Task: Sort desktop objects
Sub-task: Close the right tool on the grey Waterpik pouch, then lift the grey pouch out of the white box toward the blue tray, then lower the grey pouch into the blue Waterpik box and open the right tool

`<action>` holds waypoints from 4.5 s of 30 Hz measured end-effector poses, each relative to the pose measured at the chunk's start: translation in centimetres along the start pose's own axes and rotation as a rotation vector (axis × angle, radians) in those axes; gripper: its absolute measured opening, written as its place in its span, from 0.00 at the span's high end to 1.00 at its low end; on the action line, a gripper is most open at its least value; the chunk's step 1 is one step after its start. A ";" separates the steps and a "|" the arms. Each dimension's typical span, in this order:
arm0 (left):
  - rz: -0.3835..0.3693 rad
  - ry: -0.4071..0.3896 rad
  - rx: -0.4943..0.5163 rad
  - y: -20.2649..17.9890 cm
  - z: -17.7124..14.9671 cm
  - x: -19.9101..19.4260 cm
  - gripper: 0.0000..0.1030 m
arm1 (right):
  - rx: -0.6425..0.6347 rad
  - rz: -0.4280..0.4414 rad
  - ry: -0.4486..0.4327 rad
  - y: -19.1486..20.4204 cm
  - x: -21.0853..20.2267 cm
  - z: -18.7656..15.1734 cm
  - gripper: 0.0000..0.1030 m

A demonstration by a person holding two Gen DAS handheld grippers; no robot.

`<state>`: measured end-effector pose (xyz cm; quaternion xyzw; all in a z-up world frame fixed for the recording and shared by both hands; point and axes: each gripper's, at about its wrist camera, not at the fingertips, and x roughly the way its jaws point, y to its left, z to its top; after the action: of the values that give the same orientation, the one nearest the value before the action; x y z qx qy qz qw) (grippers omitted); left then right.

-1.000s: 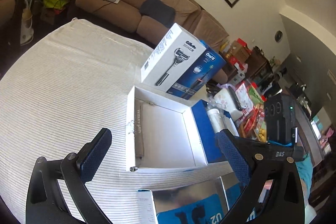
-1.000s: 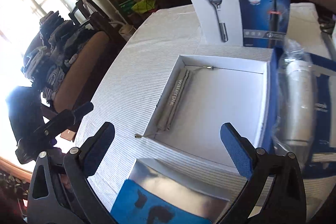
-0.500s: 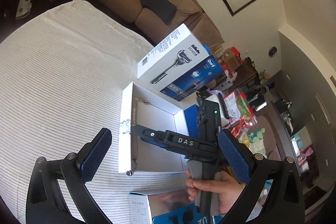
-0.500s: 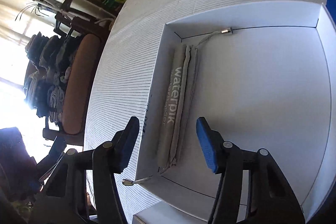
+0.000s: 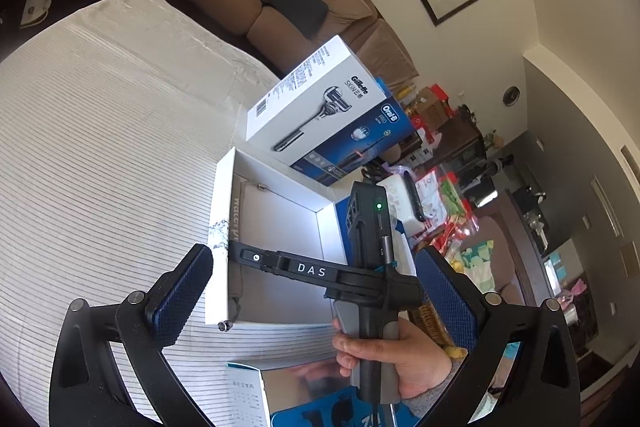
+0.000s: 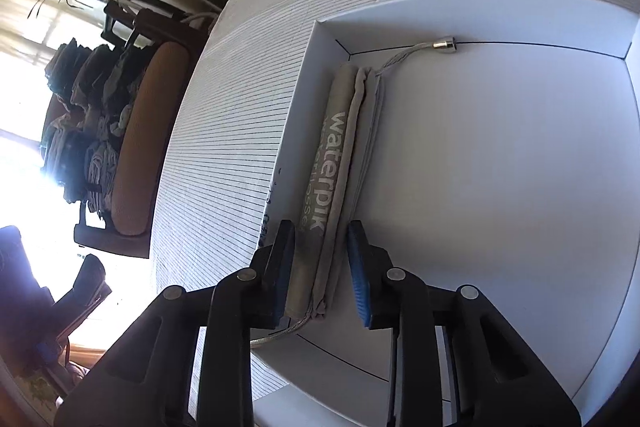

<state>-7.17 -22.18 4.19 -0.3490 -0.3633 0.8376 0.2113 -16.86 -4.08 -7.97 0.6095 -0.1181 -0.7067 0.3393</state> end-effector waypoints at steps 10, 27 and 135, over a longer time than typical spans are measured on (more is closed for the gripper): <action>0.008 -0.011 -0.009 0.3 0.3 -0.6 0.00 | -0.151 -0.124 0.004 2.7 -1.8 -0.3 0.84; 0.086 -0.029 -0.053 2.2 1.1 -1.8 0.00 | -0.722 -0.717 0.320 6.8 -1.6 -3.9 0.84; 0.284 0.575 0.340 -13.3 5.8 34.4 0.00 | -1.585 -1.060 0.312 -8.7 -16.8 0.7 0.81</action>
<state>-33.05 4.69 2.24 -0.5773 -0.0923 0.7746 0.2413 -20.02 12.74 0.27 0.2649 0.7298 -0.5536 0.3012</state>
